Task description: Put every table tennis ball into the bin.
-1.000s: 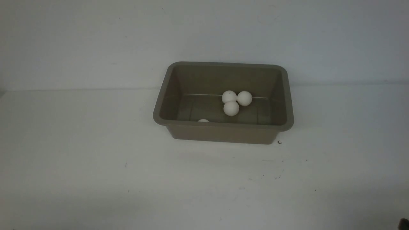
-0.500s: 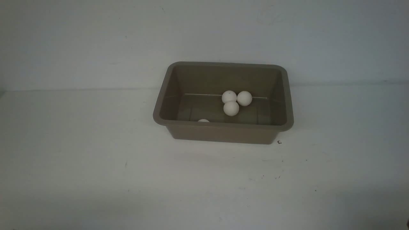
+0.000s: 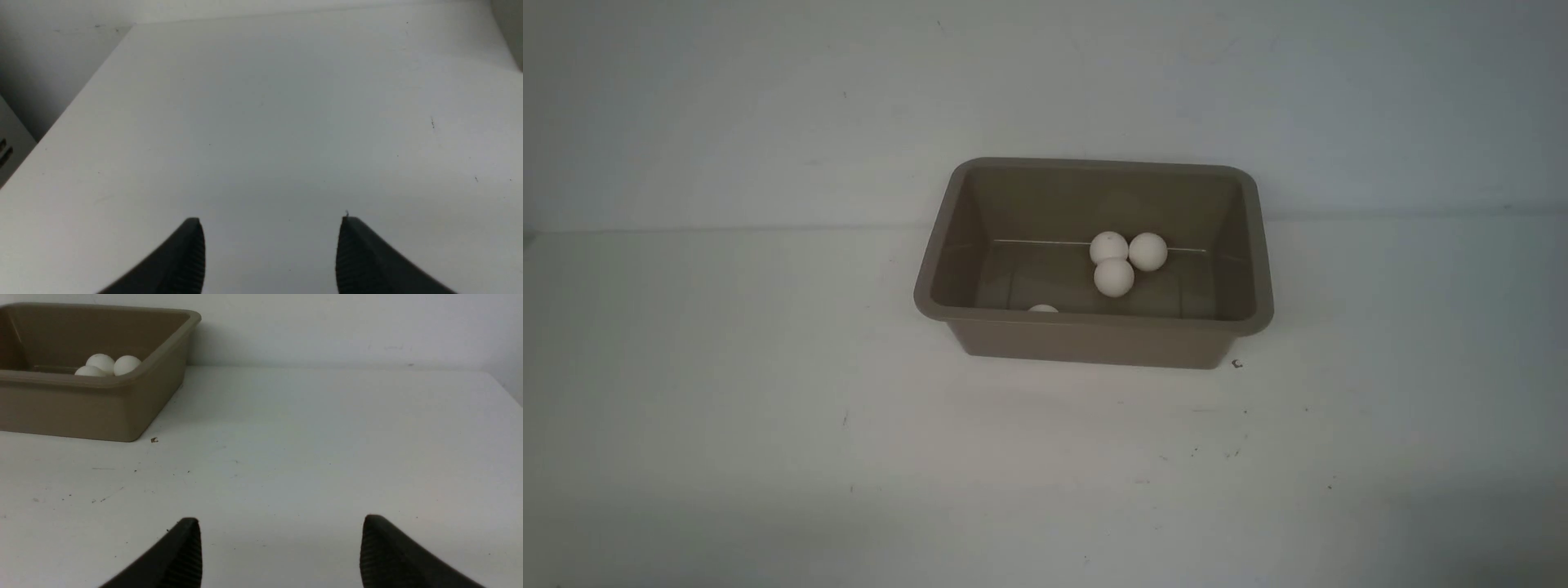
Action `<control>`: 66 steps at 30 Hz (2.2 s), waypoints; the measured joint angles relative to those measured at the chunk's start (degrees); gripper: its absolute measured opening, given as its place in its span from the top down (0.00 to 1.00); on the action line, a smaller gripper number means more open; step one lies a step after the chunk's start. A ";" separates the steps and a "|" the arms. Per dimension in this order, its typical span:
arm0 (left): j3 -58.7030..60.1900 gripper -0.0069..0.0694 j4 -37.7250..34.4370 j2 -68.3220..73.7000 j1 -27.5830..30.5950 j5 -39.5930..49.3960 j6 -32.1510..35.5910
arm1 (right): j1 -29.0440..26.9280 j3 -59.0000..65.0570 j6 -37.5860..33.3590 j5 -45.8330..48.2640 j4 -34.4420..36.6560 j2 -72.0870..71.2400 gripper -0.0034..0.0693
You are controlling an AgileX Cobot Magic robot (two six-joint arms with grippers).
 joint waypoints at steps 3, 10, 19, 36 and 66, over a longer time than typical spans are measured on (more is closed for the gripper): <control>0.00 0.39 0.00 0.00 0.00 0.00 0.00 | 0.00 0.00 -0.77 0.00 0.00 0.00 0.30; 0.00 0.39 0.00 0.00 0.00 0.00 0.00 | 0.00 0.00 -0.92 0.00 -0.03 0.00 0.30; 0.00 0.39 0.00 0.00 0.00 0.00 0.00 | 0.00 0.00 -0.92 0.00 -0.03 0.00 0.30; 0.00 0.39 0.00 0.00 0.00 0.00 0.00 | 0.00 0.00 -0.92 0.00 -0.03 0.00 0.30; 0.00 0.39 0.00 0.00 0.00 0.00 0.00 | 0.00 0.00 -0.92 0.00 -0.03 0.00 0.30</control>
